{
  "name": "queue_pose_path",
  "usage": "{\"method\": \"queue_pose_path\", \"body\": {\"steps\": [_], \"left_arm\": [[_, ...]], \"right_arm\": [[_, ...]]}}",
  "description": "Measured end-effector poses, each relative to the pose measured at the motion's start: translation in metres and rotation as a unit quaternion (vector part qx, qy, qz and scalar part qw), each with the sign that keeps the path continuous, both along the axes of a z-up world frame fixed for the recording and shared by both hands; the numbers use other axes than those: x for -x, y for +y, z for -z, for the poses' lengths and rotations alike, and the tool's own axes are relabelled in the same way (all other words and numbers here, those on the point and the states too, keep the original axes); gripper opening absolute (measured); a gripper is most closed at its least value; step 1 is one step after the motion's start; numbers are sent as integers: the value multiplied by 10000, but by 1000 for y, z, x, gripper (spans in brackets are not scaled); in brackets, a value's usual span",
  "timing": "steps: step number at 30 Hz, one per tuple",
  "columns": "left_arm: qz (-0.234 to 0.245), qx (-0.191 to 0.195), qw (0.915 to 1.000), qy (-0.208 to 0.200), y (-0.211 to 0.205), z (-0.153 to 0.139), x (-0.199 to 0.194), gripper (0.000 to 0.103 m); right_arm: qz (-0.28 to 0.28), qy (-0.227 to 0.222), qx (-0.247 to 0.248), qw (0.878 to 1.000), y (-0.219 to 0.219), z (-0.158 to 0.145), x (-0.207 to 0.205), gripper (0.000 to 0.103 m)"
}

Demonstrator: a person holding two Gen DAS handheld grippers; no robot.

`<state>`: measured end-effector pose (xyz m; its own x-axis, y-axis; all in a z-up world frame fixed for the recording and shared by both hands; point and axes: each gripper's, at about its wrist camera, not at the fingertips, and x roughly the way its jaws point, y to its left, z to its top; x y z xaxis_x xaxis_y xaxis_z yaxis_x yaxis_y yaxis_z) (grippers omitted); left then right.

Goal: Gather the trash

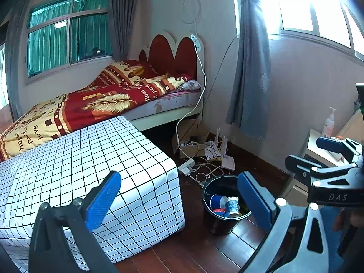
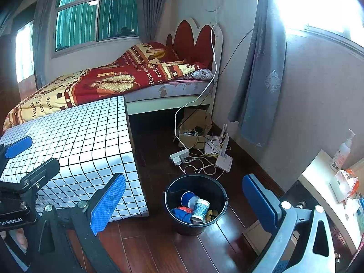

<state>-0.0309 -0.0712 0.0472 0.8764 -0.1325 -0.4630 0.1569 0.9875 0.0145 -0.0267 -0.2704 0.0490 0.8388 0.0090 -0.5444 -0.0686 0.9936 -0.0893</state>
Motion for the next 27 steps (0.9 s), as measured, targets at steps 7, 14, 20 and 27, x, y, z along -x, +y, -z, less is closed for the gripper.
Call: {"method": "queue_pose_path", "body": {"steps": [7,14,20,27], "left_arm": [[67,-28,10000,12,-1,0,-1,103],[58,-109,9999,19,-4,2,-1,103],[52,-231,9993,-298,-4,2,6,103],[331,-149,9986,-372,-7,1,7,103]], "right_arm": [[0,-1,1,10000,1,0,0,103],[-17,2,23,10000,2,-1,-1,103],[-24,7,27,10000,2,-1,-2,103],[-27,15,17,10000,-1,2,-3,103]]}}
